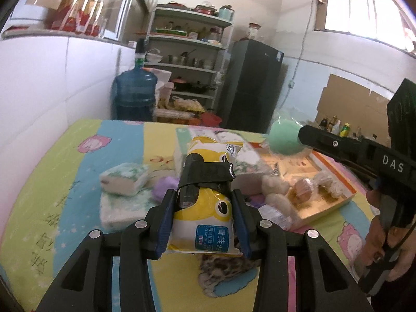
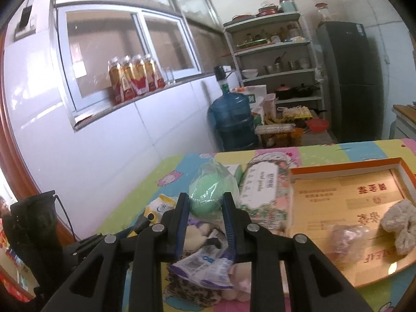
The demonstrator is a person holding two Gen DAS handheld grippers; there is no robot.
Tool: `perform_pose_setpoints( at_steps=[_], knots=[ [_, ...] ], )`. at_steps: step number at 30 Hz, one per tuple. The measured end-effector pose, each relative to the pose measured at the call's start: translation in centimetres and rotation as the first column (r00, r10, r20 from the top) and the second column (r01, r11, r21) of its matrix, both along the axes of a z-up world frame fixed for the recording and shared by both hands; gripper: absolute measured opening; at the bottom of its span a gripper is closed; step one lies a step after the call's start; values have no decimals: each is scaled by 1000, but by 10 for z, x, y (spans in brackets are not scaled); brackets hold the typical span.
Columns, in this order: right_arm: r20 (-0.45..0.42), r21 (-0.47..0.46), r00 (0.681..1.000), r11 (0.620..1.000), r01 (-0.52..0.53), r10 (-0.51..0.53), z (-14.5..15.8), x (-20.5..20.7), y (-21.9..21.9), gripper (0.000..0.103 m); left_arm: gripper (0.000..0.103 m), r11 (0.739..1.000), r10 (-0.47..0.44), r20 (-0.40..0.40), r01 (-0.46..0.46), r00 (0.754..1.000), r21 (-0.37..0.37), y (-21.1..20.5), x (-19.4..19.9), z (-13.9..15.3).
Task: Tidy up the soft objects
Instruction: 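Carry the yellow packet and the green ball over the orange-rimmed box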
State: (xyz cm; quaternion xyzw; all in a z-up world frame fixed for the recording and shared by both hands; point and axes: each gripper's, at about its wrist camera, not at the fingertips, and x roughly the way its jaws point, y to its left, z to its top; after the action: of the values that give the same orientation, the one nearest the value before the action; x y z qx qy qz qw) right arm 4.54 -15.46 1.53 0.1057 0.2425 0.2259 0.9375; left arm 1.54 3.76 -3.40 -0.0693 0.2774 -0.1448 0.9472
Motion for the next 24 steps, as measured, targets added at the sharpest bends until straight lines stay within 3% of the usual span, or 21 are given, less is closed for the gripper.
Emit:
perform_pose_setpoints(
  at_steps=[12,24],
  knots=[
    [38,35,989,989,144,-146,7,-11,-75,26,44,995,-102,39,102,994,10,-59,16,20],
    [39,60,967,966,250,-252,2,-17,-134,26,44,980,-197,27,197,980,18,-123,31,19]
  ],
)
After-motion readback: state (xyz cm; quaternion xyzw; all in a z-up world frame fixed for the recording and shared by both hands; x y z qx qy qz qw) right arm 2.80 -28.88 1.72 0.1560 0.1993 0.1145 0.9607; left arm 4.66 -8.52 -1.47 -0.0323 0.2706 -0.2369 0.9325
